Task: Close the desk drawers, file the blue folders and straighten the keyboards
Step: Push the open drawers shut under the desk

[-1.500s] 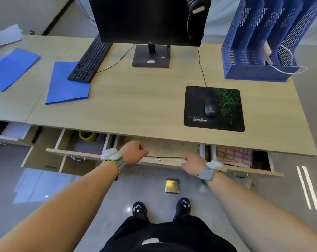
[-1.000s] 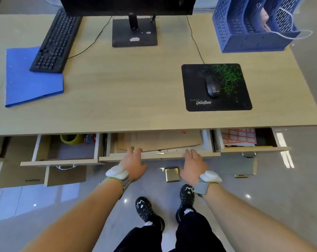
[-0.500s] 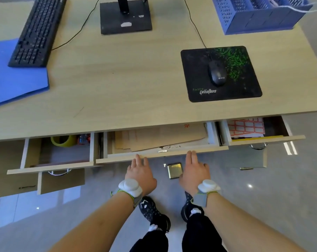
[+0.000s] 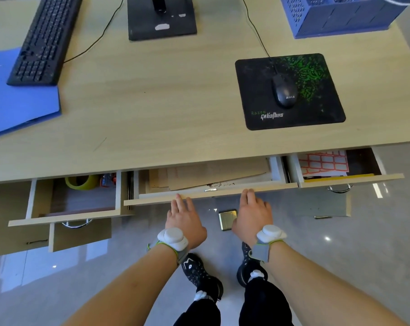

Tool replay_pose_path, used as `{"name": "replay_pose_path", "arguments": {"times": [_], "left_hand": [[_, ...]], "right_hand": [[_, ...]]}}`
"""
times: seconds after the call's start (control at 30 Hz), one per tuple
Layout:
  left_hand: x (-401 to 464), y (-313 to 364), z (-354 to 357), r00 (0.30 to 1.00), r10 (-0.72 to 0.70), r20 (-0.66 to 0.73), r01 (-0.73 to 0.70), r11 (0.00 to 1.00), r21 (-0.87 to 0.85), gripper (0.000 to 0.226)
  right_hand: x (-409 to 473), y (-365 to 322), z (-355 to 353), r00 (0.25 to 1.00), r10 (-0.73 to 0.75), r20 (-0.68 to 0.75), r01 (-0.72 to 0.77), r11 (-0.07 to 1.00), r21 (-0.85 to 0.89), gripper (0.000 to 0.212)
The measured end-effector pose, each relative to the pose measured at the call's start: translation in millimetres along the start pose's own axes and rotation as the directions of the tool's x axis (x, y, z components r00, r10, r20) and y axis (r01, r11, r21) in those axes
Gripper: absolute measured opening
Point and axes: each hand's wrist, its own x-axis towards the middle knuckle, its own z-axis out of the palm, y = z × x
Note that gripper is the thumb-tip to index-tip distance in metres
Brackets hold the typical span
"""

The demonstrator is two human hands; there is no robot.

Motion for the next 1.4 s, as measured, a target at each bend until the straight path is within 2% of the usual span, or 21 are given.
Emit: {"name": "replay_pose_path", "arguments": {"times": [0.2, 0.5, 0.67, 0.87, 1.1, 1.2, 1.3, 1.4], "left_hand": [[9, 3, 3, 0.999, -0.012, -0.037, 0.012, 1.000, 0.000, 0.098], [22, -4, 6, 0.992, 0.038, -0.123, -0.043, 0.998, -0.039, 0.097], [24, -7, 21, 0.975, 0.052, -0.216, -0.068, 0.995, -0.069, 0.094], [28, -16, 30, 0.970, 0.091, -0.227, -0.108, 0.992, -0.062, 0.095], [57, -25, 2, 0.951, 0.119, -0.287, -0.146, 0.986, -0.076, 0.098], [64, -27, -5, 0.943, 0.090, -0.319, -0.121, 0.990, -0.077, 0.099], [68, -33, 1, 0.918, 0.070, -0.391, -0.077, 0.997, -0.003, 0.096], [79, -41, 7, 0.929, 0.052, -0.367, -0.060, 0.998, -0.011, 0.090]], "right_hand": [[7, -1, 4, 1.000, -0.018, -0.014, 0.018, 1.000, -0.006, 0.099], [24, -2, 0, 0.996, -0.036, -0.080, 0.036, 0.999, 0.000, 0.100], [20, 2, 18, 0.987, -0.023, -0.159, 0.039, 0.995, 0.096, 0.105], [21, 1, 31, 0.987, 0.000, -0.162, 0.022, 0.991, 0.136, 0.112], [54, -6, 2, 0.977, 0.028, -0.210, 0.007, 0.986, 0.164, 0.103], [62, -11, 0, 0.980, 0.015, -0.197, 0.017, 0.987, 0.160, 0.104], [61, -17, 12, 0.987, -0.004, -0.161, 0.030, 0.986, 0.162, 0.108], [71, -18, 22, 0.986, -0.049, -0.162, 0.074, 0.986, 0.152, 0.101]]}}
